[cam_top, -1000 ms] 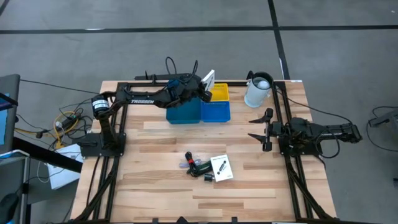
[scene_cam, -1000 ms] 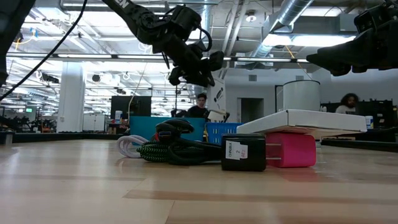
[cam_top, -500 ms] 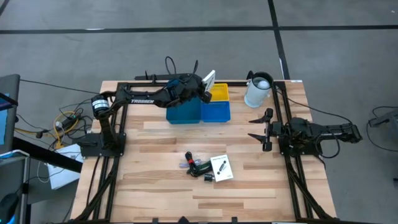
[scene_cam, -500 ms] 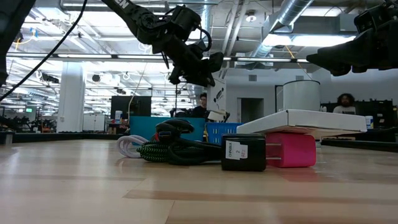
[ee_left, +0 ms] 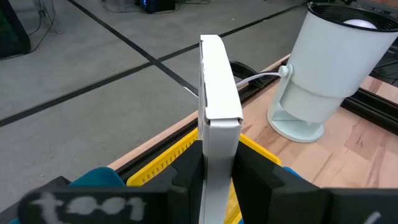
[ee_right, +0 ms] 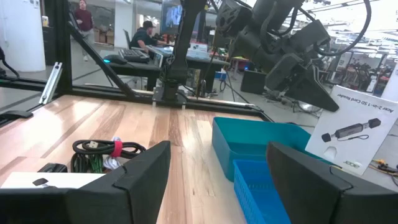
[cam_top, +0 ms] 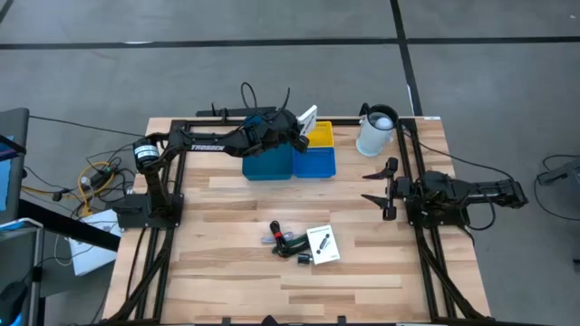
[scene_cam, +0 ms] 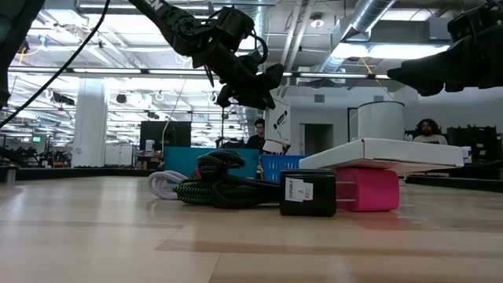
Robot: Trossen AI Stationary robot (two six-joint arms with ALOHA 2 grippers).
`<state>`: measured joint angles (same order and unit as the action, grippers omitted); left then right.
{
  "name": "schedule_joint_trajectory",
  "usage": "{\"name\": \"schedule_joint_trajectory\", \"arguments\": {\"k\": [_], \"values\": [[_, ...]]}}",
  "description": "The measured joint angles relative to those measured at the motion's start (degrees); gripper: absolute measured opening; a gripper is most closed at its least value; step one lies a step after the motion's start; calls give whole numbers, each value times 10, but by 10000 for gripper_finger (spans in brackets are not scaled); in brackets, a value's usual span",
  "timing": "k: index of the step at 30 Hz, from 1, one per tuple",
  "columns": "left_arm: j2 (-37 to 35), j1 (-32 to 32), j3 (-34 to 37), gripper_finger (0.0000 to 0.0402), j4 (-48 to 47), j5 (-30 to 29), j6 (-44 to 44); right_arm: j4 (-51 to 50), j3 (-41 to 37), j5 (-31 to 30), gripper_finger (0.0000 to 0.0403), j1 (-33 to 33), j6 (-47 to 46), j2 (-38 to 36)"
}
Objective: Pick and place items into bin
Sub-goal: Put the left white card reader box into the blue bin
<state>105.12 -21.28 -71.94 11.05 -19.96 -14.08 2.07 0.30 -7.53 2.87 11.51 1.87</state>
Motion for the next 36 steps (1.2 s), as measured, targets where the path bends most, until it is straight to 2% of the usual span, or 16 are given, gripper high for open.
{"name": "schedule_joint_trajectory", "arguments": {"k": [13,24,31,36], "values": [[0,5,0,64,-1,160,29,0,0,0,260,0,0,0],[0,14,0,64,-68,245,87,0,0,0,260,0,0,0],[0,14,0,64,-122,276,117,0,0,0,260,0,0,0],[0,14,0,64,-121,294,135,0,0,0,260,0,0,0]]}}
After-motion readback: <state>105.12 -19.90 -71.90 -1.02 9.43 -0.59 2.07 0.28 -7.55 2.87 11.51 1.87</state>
